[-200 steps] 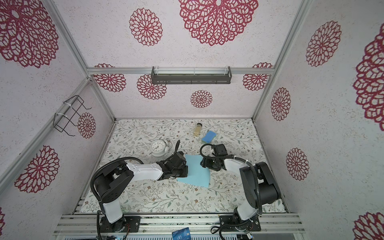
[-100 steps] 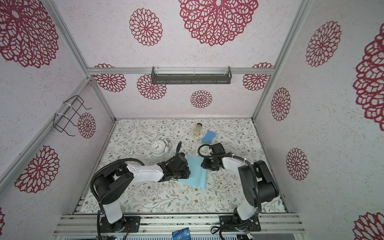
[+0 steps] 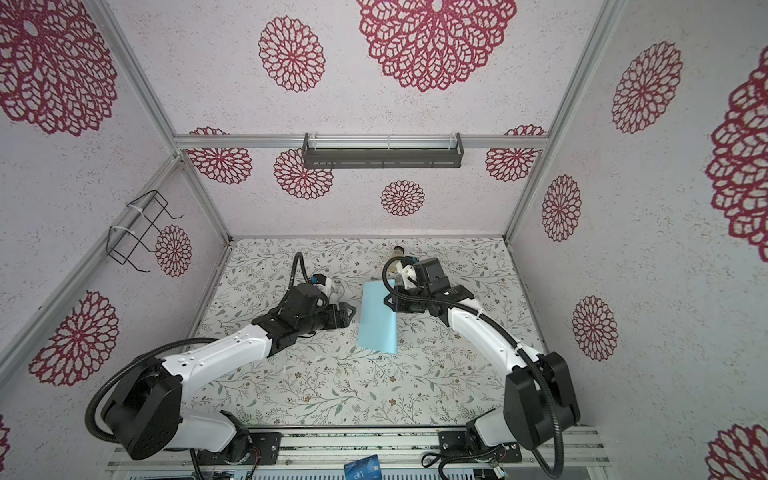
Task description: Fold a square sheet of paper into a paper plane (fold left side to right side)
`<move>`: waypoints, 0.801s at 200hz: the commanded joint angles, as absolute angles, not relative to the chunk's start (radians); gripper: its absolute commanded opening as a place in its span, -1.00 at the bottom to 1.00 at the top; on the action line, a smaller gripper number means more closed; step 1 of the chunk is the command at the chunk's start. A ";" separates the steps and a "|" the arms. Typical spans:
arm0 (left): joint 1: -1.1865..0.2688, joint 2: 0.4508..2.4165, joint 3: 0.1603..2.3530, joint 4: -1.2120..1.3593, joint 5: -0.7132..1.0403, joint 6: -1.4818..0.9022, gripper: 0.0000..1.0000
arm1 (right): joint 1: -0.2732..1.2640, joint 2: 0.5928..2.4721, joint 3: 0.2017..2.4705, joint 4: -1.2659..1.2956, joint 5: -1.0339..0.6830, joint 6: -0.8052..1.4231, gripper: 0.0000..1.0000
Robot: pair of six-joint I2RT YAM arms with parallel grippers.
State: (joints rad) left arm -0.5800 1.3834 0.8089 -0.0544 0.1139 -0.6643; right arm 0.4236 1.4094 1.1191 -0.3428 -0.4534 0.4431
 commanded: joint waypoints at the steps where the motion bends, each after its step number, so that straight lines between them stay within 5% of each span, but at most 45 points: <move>1: -0.516 1.291 0.751 0.045 0.250 -0.616 0.86 | 0.446 1.363 1.183 -0.388 -0.506 0.448 -0.63; 116: -0.425 1.281 0.659 0.397 0.637 -0.742 0.91 | 0.474 1.303 1.159 -0.195 -0.616 0.597 -0.58; 136: -0.425 1.293 0.645 0.439 0.656 -0.756 0.69 | 0.474 1.318 1.133 -0.198 -0.601 0.578 -0.58; 160: -0.425 1.312 0.635 0.457 0.669 -0.766 0.09 | 0.473 1.330 1.100 -0.195 -0.583 0.563 -0.59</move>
State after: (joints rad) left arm -0.4309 1.2907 0.6506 0.3740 0.6193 -0.7403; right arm 0.4675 1.3319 1.1191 -0.2276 -0.5892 0.5755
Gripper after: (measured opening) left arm 0.667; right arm 0.207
